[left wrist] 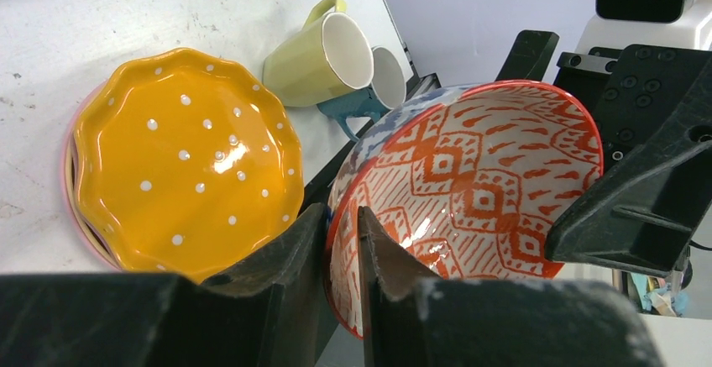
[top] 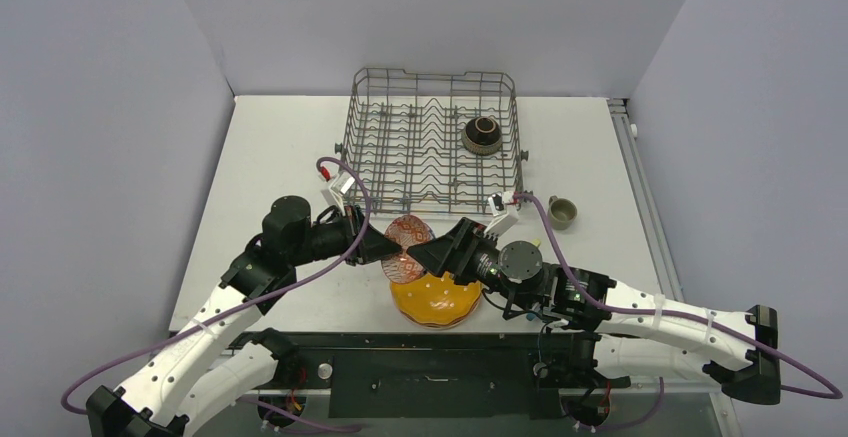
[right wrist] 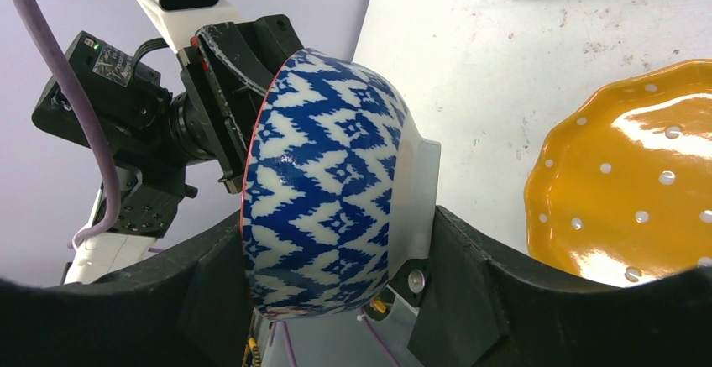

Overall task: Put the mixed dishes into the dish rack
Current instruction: Turn the bowl upside down on the dish rack.

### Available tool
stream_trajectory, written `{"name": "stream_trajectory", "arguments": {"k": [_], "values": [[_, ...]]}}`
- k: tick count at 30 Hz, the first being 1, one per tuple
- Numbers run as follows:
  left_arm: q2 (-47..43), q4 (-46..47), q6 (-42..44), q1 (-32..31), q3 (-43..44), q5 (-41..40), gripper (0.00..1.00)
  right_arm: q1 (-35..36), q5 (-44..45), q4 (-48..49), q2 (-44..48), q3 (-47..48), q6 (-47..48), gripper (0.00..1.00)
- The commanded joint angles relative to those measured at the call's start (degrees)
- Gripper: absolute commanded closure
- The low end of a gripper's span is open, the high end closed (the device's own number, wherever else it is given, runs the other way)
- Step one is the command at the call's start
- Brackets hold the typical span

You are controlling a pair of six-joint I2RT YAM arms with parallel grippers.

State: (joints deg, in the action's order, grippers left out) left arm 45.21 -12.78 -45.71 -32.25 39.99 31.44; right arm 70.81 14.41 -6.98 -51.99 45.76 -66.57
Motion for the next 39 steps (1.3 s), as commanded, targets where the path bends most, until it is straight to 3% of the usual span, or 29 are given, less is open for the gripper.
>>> {"name": "stream_trajectory", "arguments": {"k": [1,7,16,22,29,39], "values": [[0.10,4.79,-0.09,-0.27,1.12,1.42,0.79,-0.24,1.97,2.61,1.62,0.22,-0.14,1.00],[0.36,3.37,0.96,-0.27,1.20,0.51,0.68,-0.44,3.28,0.78,1.99,1.13,0.73,1.00],[-0.03,-0.40,3.20,-0.12,1.78,-1.61,0.61,-1.17,4.76,-1.32,2.14,2.13,1.66,1.00],[-0.35,-6.79,6.72,0.16,4.15,-7.10,0.57,-2.73,5.74,-5.06,1.47,4.01,3.04,1.00],[-1.17,-14.32,10.86,0.26,7.83,-12.91,0.52,-9.04,5.40,-11.92,-0.84,8.66,7.62,1.00],[-1.88,-18.14,15.37,0.35,7.82,-16.19,0.51,-20.45,5.98,-20.35,-9.10,17.32,18.96,1.00]]}}
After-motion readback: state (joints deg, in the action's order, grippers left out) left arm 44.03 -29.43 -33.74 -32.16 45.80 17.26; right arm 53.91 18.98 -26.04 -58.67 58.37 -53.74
